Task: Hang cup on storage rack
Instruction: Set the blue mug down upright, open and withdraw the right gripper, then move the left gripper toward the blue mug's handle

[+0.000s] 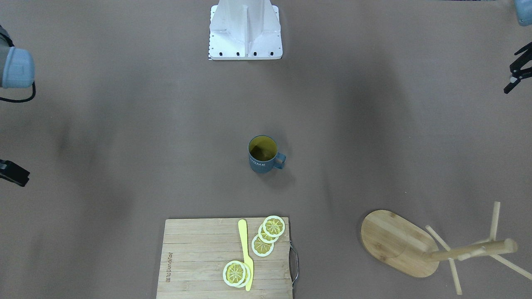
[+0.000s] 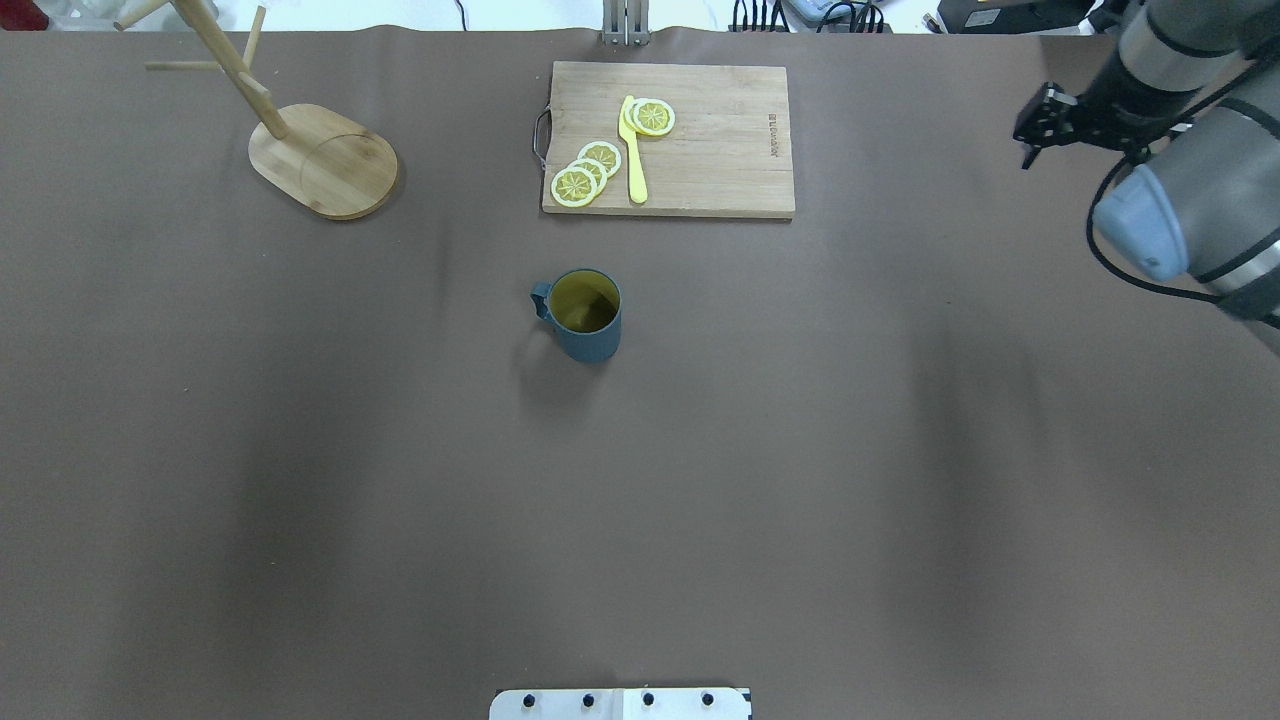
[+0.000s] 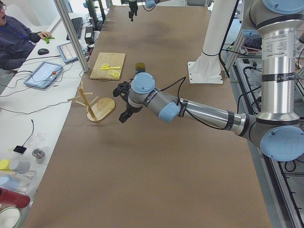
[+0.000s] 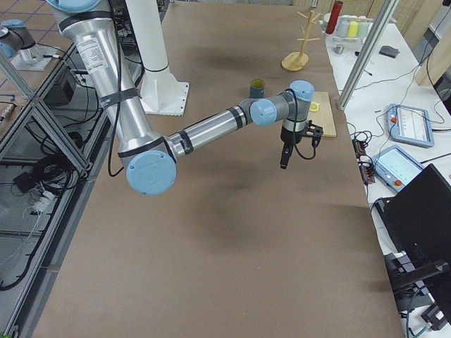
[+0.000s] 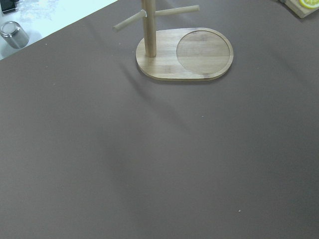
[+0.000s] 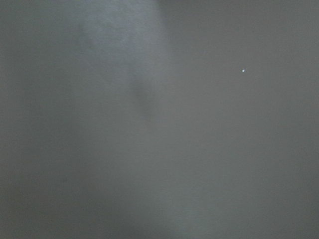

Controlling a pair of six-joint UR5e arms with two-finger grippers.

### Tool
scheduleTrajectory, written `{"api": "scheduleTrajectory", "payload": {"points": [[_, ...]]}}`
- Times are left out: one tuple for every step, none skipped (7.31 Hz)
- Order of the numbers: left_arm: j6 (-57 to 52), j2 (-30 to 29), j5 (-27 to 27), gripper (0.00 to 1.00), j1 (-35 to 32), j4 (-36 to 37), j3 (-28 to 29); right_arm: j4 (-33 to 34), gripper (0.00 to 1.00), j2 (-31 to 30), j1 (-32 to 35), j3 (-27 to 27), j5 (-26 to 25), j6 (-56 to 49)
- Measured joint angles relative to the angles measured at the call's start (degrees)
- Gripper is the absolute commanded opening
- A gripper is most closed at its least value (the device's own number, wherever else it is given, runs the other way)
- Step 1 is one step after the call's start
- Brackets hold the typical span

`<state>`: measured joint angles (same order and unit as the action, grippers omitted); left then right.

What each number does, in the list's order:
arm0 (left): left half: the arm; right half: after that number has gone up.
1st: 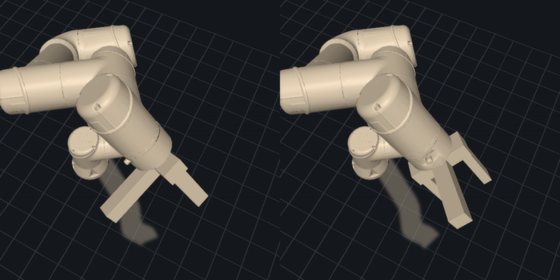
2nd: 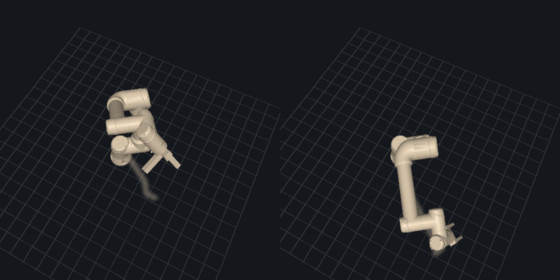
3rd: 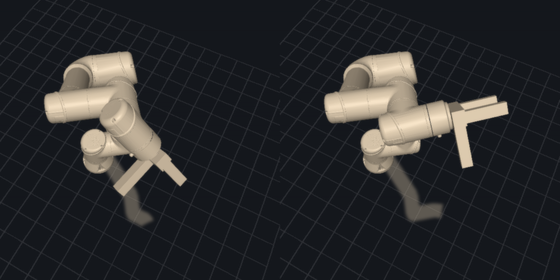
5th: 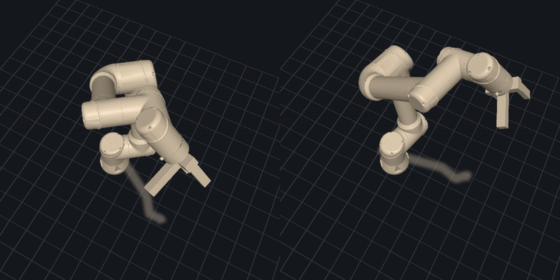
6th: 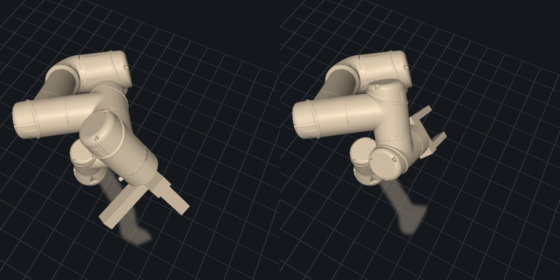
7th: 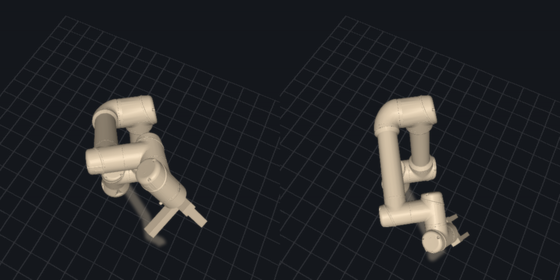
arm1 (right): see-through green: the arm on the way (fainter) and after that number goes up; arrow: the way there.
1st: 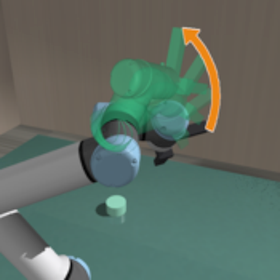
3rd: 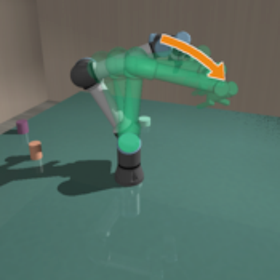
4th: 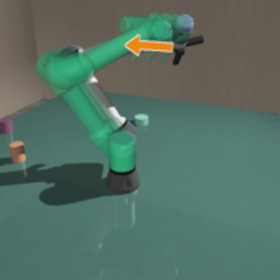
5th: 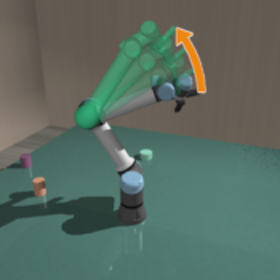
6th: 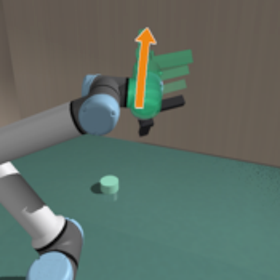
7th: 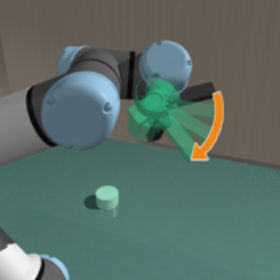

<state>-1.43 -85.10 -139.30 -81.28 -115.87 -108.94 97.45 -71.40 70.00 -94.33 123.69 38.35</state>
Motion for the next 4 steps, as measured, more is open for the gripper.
{"api": "scheduleTrajectory", "payload": {"points": [[0.0,-1.0,0.0,0.99,1.9,-0.9,0.1,-0.1,1.0,-3.7,3.7,0.0,0.9,-9.7],[0.0,-3.0,0.1,0.99,4.6,-2.1,0.6,-0.2,1.0,-7.6,8.3,-0.1,1.4,-20.5],[0.1,-5.5,0.1,0.99,6.7,-2.7,1.6,-0.2,1.0,-11.2,12.9,-0.1,1.8,-30.3],[0.2,-7.9,0.3,0.99,8.3,-3.0,2.5,-0.2,1.0,-14.2,16.6,-0.1,2.4,-37.6]]}}
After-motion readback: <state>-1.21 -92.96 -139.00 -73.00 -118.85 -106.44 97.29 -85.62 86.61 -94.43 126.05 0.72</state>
